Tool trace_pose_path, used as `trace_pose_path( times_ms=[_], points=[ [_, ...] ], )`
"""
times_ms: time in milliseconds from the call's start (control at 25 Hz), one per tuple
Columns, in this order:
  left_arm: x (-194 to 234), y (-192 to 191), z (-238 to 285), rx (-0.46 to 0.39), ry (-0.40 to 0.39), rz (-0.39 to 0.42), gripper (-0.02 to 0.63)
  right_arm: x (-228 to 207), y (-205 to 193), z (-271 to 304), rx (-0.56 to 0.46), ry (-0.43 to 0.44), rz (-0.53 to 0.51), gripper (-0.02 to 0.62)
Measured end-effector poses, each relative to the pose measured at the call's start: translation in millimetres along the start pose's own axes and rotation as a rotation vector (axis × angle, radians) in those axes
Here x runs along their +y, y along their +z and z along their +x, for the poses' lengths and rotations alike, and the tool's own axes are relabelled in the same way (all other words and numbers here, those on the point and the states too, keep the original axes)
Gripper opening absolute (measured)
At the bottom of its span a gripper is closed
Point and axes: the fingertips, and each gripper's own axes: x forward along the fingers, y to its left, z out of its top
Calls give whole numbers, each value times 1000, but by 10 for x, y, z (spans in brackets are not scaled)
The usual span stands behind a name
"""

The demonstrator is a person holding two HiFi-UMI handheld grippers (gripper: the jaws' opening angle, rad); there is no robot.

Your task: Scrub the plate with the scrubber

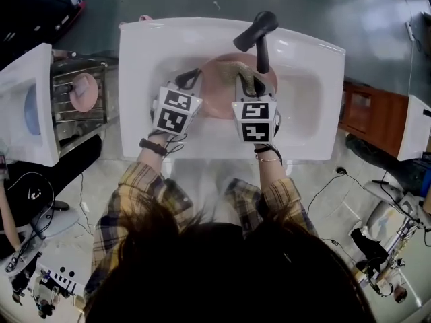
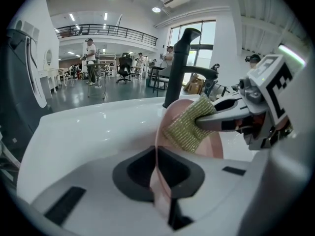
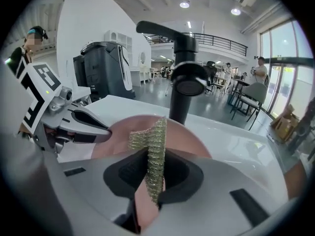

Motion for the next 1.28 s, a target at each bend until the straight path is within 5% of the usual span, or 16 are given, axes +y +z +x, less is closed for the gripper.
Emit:
trace_pose_path(
  times_ms=[400,600,800,1280],
  points=[
    [51,-37,-7,3,6,-13,23,324,82,337,48,37,-141,72],
    [73,-76,8,11,5,-18,23,448,-197,351,120,103,-110,72],
    [94,-37,38,17,11,-2,22,743,-693,364,287,180,-226,71],
    [26,-45,124,36,-22,11,21,327,-1070,246,435,174,-312,74]
  ],
)
